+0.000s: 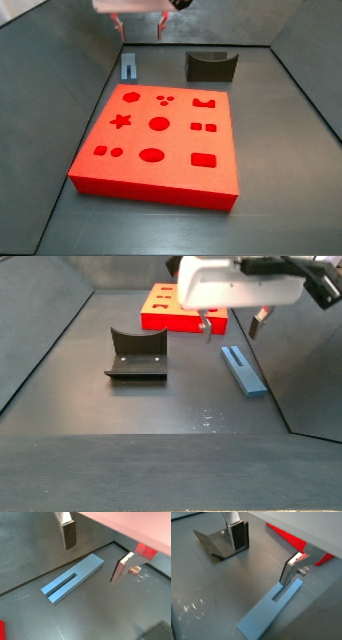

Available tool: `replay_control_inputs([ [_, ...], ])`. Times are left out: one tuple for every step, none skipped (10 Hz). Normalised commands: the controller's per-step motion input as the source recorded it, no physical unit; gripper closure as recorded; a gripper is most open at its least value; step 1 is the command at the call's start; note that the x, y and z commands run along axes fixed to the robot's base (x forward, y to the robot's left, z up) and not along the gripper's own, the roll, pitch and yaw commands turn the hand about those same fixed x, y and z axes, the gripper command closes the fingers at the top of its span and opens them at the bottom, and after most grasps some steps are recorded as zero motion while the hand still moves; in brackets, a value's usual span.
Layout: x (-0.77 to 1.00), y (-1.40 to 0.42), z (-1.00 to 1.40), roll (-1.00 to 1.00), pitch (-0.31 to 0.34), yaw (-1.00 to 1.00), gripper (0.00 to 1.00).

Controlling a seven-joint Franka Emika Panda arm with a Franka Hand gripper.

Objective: Pick up the double-square object. Move up. Rotate the double-square object. Place the double-square object on the fixture. Regrasp the double-square object. Move to above the board. Insert the double-square object.
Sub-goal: Pick up the double-square object.

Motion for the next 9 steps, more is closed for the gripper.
replay_control_inputs([
  [-0.23,0.0,-0.86,-0.1,-0.05,0.15,0.0],
  [-0.24,0.0,-0.87,-0.12,-0.047,0.08,0.0],
  [-0.21,0.0,-0.85,-0.11,-0.043,0.07,0.0],
  [-0.11,0.0,-0.79,-0.11,-0.027,0.06,0.0],
  [-0.04,0.01,-0.74,-0.1,-0.026,0.07,0.0],
  [0.0,0.01,-0.71,-0.08,-0.01,0.08,0.0],
  [0.0,0.01,-0.72,-0.07,-0.004,0.08,0.0],
  [0.0,0.0,-0.74,-0.07,-0.003,0.09,0.0],
  [0.0,0.01,-0.76,-0.08,-0.003,0.09,0.0],
])
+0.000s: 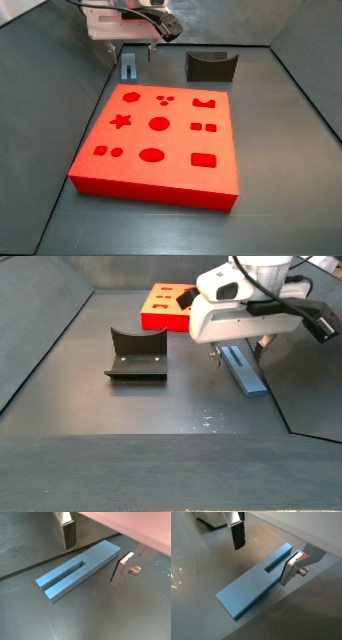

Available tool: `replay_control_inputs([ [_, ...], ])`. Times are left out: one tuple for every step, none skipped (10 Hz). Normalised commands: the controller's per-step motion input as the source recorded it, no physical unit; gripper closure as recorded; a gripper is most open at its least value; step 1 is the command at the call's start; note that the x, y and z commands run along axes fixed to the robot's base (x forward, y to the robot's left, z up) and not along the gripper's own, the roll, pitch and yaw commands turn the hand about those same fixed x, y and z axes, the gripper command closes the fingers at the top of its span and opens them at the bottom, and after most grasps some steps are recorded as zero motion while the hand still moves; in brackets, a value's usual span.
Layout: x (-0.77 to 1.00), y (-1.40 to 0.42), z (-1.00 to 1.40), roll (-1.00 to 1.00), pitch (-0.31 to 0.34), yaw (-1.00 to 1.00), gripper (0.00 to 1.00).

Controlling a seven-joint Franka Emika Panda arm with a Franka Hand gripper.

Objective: Pick up the double-square object. Move up. Rotate the double-square object. Place the double-square object on the fixture. Regrasp the double-square object. Move to above the board. Insert the double-square object.
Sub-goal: Pick up the double-square object.

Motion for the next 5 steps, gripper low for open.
replay_control_inputs([
  [0.0,0.03,-0.7,-0.08,0.0,0.09,0.0],
  [0.0,0.07,-0.59,-0.07,0.0,0.08,0.0],
  [0.0,0.1,-0.52,-0.06,0.0,0.06,0.0],
  [0.0,0.12,-0.47,-0.06,0.0,0.05,0.0],
  [0.0,0.11,-0.41,-0.06,0.0,0.05,0.0],
])
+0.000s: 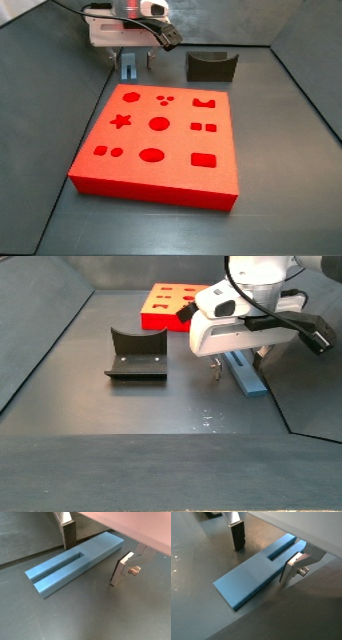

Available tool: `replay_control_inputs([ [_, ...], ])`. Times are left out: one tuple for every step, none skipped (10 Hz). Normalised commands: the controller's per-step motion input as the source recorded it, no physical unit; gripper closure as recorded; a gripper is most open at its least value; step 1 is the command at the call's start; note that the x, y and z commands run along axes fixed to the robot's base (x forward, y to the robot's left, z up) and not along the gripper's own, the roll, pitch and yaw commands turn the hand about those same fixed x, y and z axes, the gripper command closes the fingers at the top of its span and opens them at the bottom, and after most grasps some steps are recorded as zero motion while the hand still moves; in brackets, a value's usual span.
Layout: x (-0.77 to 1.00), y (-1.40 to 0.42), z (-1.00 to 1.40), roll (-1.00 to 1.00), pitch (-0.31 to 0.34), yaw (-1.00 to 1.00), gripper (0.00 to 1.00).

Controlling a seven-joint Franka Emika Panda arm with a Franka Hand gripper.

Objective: Pick up the double-square object. Move up. Rotate the double-square object. Place the double-square object on the fixture. Regrasp the double-square object. Move to above the board. Insert the double-square object.
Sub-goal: Pick up the double-square object.

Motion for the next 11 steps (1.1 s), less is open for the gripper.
replay_control_inputs([
  [0.0,0.0,-0.06,-0.11,0.0,0.0,0.0],
  [0.0,0.0,-0.04,-0.07,-0.004,0.0,0.0],
  [0.0,0.0,0.0,0.0,0.0,0.0,0.0],
  [0.0,0.0,0.0,0.0,0.0,0.0,1.0],
  [0.0,0.0,0.0,0.0,0.0,0.0,1.0],
  [0.0,0.0,0.0,0.0,0.0,0.0,1.0],
  [0.0,0.0,0.0,0.0,0.0,0.0,1.0],
  [0.0,0.0,0.0,0.0,0.0,0.0,1.0],
  [0.0,0.0,0.0,0.0,0.0,0.0,1.0],
  [0.0,0.0,0.0,0.0,0.0,0.0,1.0],
  [0.0,0.0,0.0,0.0,0.0,0.0,1.0],
])
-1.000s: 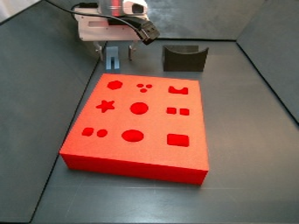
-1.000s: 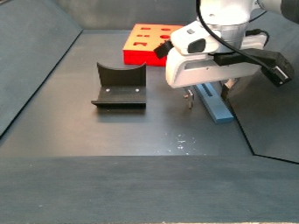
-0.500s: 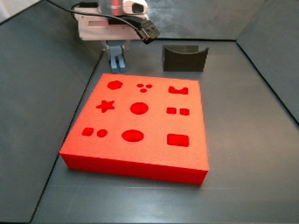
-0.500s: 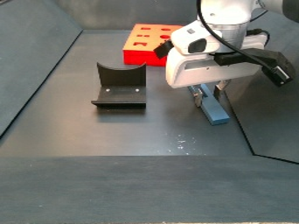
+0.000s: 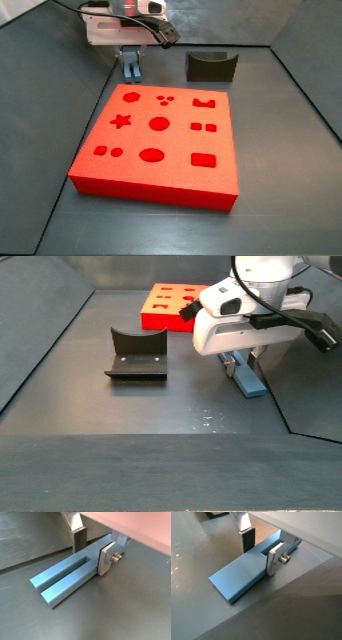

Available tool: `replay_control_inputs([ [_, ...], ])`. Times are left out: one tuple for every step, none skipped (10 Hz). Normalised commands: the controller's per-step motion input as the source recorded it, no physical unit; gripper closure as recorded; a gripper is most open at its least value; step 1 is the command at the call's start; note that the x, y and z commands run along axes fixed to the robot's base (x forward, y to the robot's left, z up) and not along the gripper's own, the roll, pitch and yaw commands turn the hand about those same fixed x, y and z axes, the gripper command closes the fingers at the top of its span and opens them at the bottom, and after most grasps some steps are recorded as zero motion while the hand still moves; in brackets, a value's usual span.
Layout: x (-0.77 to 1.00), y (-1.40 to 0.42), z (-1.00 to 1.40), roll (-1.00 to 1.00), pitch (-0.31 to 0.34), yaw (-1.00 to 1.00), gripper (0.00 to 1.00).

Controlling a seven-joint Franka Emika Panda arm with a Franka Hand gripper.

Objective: Pick up the double-square object. Move up. Rotate the double-square object. Place the double-square object on the fixture. Regrasp the double-square object. Move to above the board. Insert the double-square object.
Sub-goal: Pick up the double-square object, then move up, then rotate the double-square object.

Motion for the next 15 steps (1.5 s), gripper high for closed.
replay_control_inputs([
  [0.0,0.0,0.0,0.0,0.0,0.0,1.0],
  [0.0,0.0,0.0,0.0,0.0,0.0,1.0],
  [0.0,0.0,0.0,0.0,0.0,0.0,1.0],
  [0.0,0.0,0.83,0.0,0.0,0.0,1.0],
  [0.05,-0.06,0.84,0.0,-0.016,-0.04,1.0],
  [0.01,-0.05,0.73,0.01,0.024,-0.04,1.0],
  [0.01,-0.03,0.66,0.02,0.037,-0.04,1.0],
  [0.0,0.0,0.49,0.04,0.061,-0.03,1.0],
  [-0.01,0.01,0.37,0.07,0.064,-0.03,1.0],
  [-0.02,0.01,0.2,0.09,0.067,-0.03,1.0],
  [0.99,0.37,0.83,0.0,0.0,0.0,1.0],
  [0.91,0.33,0.73,-0.01,0.051,0.0,1.0],
  [0.8,0.25,0.63,-0.02,0.093,-0.01,1.0],
  [0.55,0.12,0.42,-0.02,0.103,-0.02,1.0],
  [0.26,0.07,0.19,-0.02,0.1,-0.02,1.0],
])
